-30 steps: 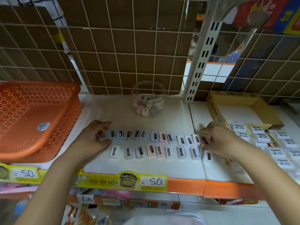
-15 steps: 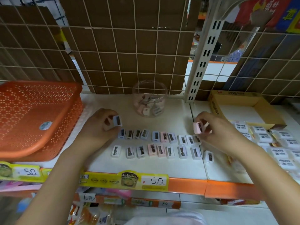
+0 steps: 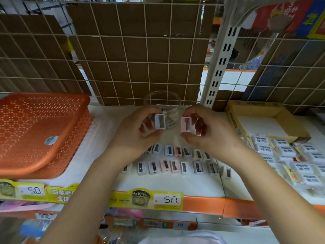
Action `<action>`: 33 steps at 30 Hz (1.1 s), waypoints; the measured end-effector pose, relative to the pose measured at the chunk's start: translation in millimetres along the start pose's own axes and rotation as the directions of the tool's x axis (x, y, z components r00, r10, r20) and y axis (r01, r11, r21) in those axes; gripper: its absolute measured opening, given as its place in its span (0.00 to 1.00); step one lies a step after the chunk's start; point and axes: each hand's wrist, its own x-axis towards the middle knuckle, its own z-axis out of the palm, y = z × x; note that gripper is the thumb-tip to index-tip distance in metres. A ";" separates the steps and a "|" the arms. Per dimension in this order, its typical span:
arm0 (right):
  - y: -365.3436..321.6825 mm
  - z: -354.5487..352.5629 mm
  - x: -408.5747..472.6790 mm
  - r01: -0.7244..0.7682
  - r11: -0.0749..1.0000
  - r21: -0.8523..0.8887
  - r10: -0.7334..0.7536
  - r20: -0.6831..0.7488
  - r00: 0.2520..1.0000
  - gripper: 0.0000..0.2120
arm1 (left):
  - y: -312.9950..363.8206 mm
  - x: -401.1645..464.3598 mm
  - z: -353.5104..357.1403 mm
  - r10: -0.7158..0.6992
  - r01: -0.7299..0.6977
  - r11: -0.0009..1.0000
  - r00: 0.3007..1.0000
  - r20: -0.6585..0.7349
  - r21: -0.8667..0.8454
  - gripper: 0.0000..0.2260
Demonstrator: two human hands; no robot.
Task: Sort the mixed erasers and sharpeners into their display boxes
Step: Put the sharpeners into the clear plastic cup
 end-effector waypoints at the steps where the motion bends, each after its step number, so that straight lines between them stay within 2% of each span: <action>1: 0.9 -0.1 1.2 0.000 1.000 -0.002 0.000 -0.006 1.000 0.17 | -0.5 0.5 -0.1 0.002 -0.002 1.000 1.000 0.001 0.002 0.20; 7: 17.9 3.1 37.8 -0.019 1.000 0.005 0.019 -0.074 0.997 0.14 | -7.2 30.5 -2.4 0.014 -0.013 1.000 0.999 -0.038 0.012 0.13; 11: 26.4 15.5 76.1 -0.053 0.995 0.087 0.061 -0.095 0.994 0.12 | -25.7 70.0 4.6 -0.049 0.054 0.996 0.997 -0.067 0.067 0.16; 13: 29.2 22.3 88.8 -0.059 0.997 0.046 0.063 -0.080 0.995 0.11 | -37.2 87.0 8.9 -0.090 0.096 0.989 0.994 -0.056 0.116 0.18; 16: 36.2 29.7 95.2 -0.053 0.999 0.006 0.053 -0.033 0.998 0.09 | -50.8 96.6 10.8 -0.171 0.164 0.973 0.985 0.032 0.165 0.23; 22: 42.7 17.3 71.1 -0.140 0.989 -0.047 0.137 -0.051 0.989 0.14 | -50.5 67.6 -1.0 -0.123 0.121 0.984 0.992 0.010 0.134 0.15; 25: 56.6 8.5 33.8 -0.224 0.972 -0.074 0.226 0.018 0.974 0.12 | -57.7 36.4 -7.8 -0.144 0.144 0.983 0.990 -0.003 0.111 0.10; 28: 76.8 1.3 -6.5 -0.366 0.929 0.050 0.354 0.164 0.921 0.11 | -78.5 1.5 -14.4 -0.232 0.226 0.966 0.972 0.037 0.123 0.11; 30: 90.1 -3.8 -22.4 -0.412 0.909 -0.062 0.416 0.216 0.883 0.15 | -88.7 -17.6 -17.8 -0.323 0.319 0.946 0.943 0.076 0.059 0.12; 33: 97.5 -8.5 -30.7 -0.427 0.892 -0.148 0.452 0.236 0.860 0.20 | -91.5 -31.5 -17.6 -0.369 0.372 0.928 0.922 0.117 0.000 0.16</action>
